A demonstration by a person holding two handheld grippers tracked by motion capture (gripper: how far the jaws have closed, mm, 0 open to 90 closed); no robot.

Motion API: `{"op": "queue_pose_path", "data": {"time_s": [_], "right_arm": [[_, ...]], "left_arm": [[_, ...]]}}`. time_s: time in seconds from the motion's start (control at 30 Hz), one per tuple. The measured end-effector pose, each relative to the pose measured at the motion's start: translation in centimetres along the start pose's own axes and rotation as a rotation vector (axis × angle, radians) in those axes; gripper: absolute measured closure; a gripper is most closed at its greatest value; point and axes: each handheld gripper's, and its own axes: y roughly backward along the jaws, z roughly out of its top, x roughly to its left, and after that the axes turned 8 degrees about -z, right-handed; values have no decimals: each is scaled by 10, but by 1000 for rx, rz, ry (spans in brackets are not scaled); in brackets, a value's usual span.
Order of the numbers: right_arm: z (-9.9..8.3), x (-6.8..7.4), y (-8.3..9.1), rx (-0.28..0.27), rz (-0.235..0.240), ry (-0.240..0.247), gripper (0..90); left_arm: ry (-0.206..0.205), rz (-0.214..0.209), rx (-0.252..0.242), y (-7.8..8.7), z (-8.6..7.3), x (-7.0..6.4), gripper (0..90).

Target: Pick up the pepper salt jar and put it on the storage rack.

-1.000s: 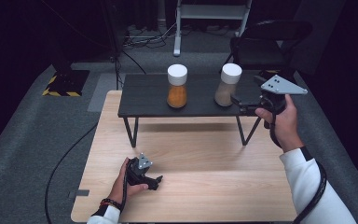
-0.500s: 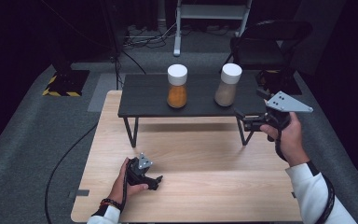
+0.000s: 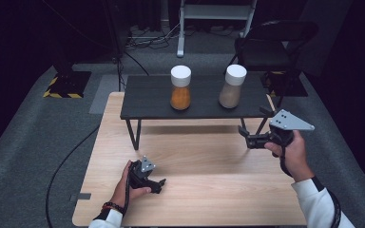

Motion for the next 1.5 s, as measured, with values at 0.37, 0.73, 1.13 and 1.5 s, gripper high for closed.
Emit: {"op": "queue_pose_path", "data": {"time_s": [0.37,0.73,1.13,1.5], "right_arm": [[-27,-1,11,20,29,-16,6],[-47,2,15,50,48,-20,6],[-67,8,16,100,78,-9,6],[-88,13,16,164,94,-15,7]], "left_arm": [[0,0,0,0,0,0,8],[0,0,0,0,0,0,8],[0,1,0,0,0,0,8],[0,1,0,0,0,0,8]]}}
